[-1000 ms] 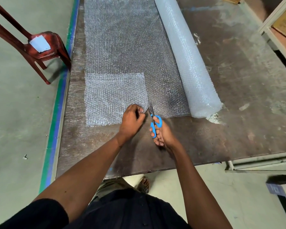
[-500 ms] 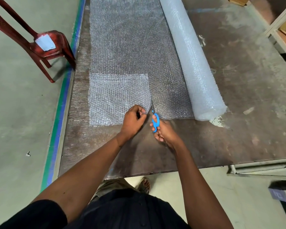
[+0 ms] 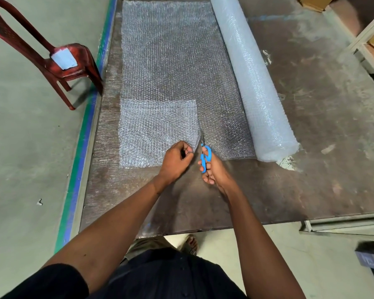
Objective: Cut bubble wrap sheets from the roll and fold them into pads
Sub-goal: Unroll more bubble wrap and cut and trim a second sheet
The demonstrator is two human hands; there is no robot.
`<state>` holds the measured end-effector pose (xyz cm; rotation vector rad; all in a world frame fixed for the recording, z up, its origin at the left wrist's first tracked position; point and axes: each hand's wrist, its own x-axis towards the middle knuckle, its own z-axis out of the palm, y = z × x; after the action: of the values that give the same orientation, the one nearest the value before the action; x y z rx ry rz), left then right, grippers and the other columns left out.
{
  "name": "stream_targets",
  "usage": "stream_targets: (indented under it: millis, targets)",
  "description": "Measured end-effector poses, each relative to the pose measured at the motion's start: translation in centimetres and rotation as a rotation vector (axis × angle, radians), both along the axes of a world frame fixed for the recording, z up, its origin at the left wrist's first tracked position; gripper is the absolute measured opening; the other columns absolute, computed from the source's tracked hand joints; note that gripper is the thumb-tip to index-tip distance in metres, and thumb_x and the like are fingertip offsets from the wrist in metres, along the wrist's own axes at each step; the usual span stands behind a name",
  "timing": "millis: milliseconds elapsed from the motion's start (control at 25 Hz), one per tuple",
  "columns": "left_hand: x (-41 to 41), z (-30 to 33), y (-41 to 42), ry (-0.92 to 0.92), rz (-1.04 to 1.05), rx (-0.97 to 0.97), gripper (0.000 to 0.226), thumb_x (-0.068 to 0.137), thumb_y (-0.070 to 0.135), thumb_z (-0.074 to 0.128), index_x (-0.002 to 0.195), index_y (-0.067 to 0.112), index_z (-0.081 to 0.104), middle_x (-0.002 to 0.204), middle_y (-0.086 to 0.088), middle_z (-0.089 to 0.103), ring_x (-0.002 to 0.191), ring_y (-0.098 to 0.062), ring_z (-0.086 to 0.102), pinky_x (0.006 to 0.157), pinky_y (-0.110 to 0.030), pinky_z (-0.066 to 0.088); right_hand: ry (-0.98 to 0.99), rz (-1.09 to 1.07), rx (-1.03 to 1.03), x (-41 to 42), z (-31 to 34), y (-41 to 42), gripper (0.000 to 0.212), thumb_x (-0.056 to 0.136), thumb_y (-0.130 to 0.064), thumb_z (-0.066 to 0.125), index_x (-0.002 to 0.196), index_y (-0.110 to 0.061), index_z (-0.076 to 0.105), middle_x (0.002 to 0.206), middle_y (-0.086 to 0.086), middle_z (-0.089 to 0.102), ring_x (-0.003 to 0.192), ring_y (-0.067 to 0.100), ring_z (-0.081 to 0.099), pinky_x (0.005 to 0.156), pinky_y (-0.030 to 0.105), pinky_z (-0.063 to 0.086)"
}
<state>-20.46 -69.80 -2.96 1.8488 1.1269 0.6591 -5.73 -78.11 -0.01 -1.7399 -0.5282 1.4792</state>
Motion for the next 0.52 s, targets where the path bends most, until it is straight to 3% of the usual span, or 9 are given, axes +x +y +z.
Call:
stream_targets:
  millis: [320,520]
  targets:
    - [-0.2,0.3,0.1,-0.006,-0.008,0.0,0.004,0.092,0.019,0.068,0.093,0.017,0.065,0.087,0.003,0.069,0.08,-0.016,0.065,0.074,-0.033,0.052,-0.032,-0.017,0.038,0.6,-0.7,1.4,0.053,0.106,-0.059,0.052,0.099,-0.008,0.066,0.068,-0.001,0.059,0.041,0.013,0.042,0.038,0.021,0.021]
    - [-0.4,0.3,0.2,-0.016,-0.007,-0.018,0.005,0.093,0.02,0.067,0.094,0.015,0.065,0.087,0.002,0.069,0.08,-0.015,0.065,0.073,-0.028,0.05,-0.036,-0.005,0.038,0.6,-0.2,1.6,0.054,0.107,-0.059,0.05,0.101,-0.008,0.065,0.07,0.0,0.059,0.041,0.014,0.042,0.039,0.022,0.02]
